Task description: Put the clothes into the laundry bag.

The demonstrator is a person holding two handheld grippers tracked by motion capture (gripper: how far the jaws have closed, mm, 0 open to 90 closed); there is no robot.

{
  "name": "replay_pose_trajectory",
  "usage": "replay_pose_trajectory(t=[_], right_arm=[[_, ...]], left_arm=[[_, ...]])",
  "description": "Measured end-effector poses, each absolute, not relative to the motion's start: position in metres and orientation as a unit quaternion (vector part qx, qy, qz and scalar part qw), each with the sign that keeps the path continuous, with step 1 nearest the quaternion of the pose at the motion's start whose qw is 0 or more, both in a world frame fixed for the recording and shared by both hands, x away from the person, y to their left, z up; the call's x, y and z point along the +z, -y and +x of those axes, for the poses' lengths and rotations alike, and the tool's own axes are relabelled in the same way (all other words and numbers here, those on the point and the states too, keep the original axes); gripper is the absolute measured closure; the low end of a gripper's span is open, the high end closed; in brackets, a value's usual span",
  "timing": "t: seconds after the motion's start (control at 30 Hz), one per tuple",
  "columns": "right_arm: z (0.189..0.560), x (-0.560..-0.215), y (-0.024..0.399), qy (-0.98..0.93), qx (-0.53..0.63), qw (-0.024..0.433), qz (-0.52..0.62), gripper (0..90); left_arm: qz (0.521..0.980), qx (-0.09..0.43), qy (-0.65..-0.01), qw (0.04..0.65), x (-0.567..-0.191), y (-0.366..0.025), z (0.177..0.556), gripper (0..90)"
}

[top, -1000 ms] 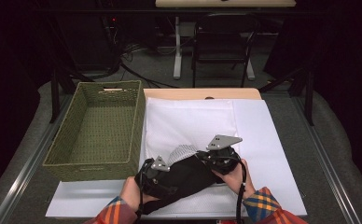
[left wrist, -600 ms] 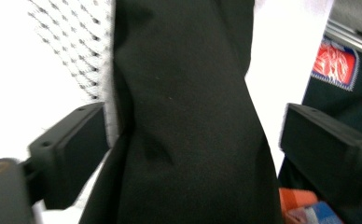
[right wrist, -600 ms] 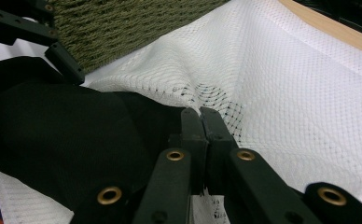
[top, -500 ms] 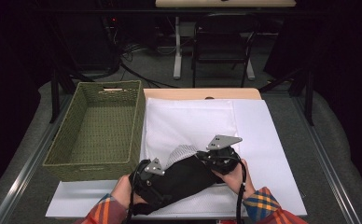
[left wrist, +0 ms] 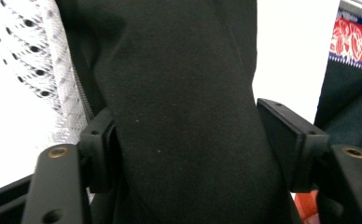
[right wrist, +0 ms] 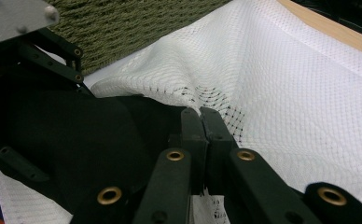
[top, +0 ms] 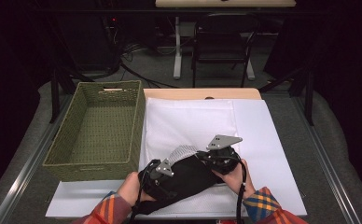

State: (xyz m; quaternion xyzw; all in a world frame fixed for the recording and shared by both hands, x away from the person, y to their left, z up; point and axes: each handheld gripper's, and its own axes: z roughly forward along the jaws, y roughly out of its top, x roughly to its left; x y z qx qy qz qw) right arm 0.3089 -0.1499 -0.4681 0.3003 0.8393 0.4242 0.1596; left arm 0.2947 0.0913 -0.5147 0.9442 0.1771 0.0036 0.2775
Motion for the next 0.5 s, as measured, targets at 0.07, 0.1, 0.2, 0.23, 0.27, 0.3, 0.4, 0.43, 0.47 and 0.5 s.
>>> replay_pose_trajectory(t=[0.07,0.1,0.2,0.23,0.27,0.3,0.4,0.43,0.47,0.5], right_arm=[[0.309,-0.468,0.15,-0.839,0.425,0.161,0.299,89.5],[0.309,-0.468,0.15,-0.839,0.425,0.16,0.299,89.5],[0.309,-0.467,0.15,-0.839,0.425,0.16,0.3,89.5],[0.308,-0.467,0.15,-0.838,0.426,0.161,0.299,89.5],[0.308,-0.466,0.15,-0.839,0.426,0.162,0.298,89.5],[0.308,-0.466,0.15,-0.838,0.428,0.163,0.298,89.5],[0.308,-0.464,0.151,-0.836,0.43,0.163,0.3,89.6],[0.308,-0.464,0.151,-0.835,0.431,0.165,0.299,89.5],[0.307,-0.463,0.151,-0.835,0.432,0.166,0.298,89.5],[0.307,-0.462,0.151,-0.834,0.433,0.167,0.298,89.5]], left_arm=[[0.942,0.003,-0.18,0.282,-0.515,-0.092,0.294,40.5],[0.941,0.002,-0.182,0.286,-0.515,-0.092,0.294,44.9],[0.937,-0.002,-0.189,0.295,-0.515,-0.093,0.294,55.0],[0.935,0.0,-0.193,0.297,-0.515,-0.093,0.293,56.3],[0.934,-0.003,-0.197,0.298,-0.514,-0.094,0.293,57.4],[0.931,-0.004,-0.203,0.303,-0.513,-0.094,0.293,58.3],[0.923,-0.008,-0.227,0.311,-0.509,-0.095,0.292,59.0],[0.919,-0.008,-0.239,0.312,-0.507,-0.095,0.291,59.1],[0.915,-0.01,-0.25,0.317,-0.506,-0.094,0.29,59.1],[0.91,-0.009,-0.263,0.319,-0.503,-0.093,0.29,59.1]])
